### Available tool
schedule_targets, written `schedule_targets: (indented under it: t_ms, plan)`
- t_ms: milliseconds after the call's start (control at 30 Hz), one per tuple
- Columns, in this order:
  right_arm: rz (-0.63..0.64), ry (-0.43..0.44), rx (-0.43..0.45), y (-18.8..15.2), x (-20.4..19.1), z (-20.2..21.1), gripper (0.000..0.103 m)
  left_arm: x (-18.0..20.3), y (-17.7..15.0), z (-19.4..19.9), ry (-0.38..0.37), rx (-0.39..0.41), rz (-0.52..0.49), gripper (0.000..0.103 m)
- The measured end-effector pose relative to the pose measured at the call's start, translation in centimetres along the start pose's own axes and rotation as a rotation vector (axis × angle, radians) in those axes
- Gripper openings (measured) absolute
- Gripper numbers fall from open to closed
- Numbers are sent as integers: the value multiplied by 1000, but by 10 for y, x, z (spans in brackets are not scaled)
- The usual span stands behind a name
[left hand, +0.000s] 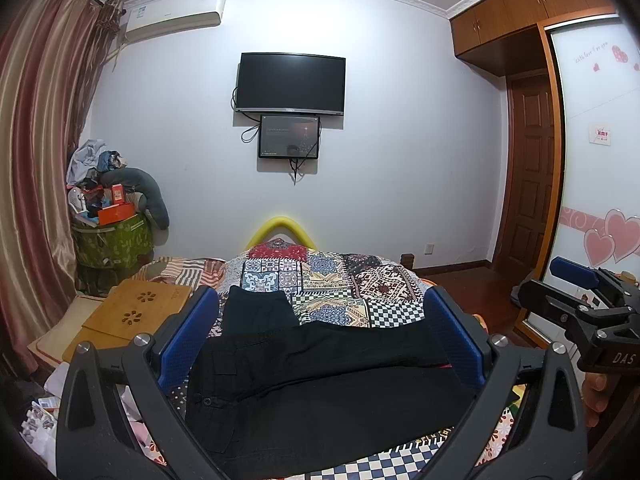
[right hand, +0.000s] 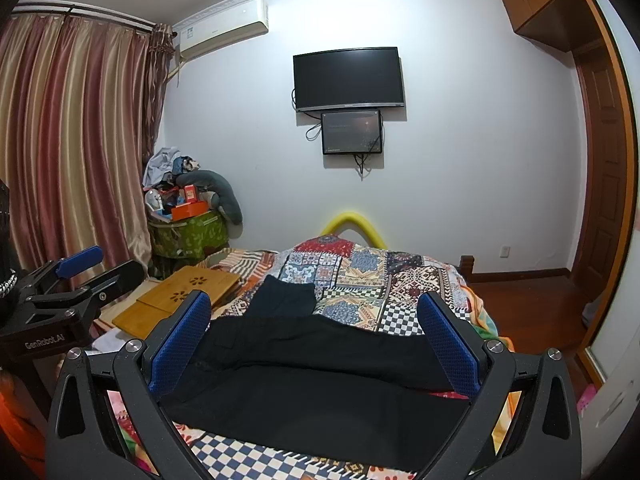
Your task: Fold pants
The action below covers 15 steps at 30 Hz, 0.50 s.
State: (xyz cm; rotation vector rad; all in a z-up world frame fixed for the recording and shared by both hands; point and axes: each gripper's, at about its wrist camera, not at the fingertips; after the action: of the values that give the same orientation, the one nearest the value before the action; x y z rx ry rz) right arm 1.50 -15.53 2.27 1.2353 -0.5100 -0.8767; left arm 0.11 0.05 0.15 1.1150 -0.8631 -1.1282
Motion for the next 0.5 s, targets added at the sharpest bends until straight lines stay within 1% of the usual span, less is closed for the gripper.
schedule_targets:
  t_ms: [200, 300, 433, 500]
  plan:
    - [-4, -6, -5, 0, 3, -3, 102, -1, -2, -5, 3, -16, -2, 103]
    - [-3, -16, -15, -2, 7, -8, 102, -2, -2, -13, 5, -9, -22, 103]
    - [-5, -42, -42, -4, 17, -25, 102, -6, 1, -39, 17, -15, -46, 103]
    - [-15, -46, -68, -6, 26, -37, 102, -10, 1, -63, 43, -31, -60, 103]
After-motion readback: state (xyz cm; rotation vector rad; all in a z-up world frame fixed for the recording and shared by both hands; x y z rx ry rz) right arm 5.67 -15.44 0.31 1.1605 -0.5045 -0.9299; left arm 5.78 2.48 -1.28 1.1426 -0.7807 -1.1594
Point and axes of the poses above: each gripper's, at about its wrist camera, not at the fingertips, and z roughly against the way its jaws point, x to its right, y to its top, and after that the axes turned 14 degrees about y, right-handed
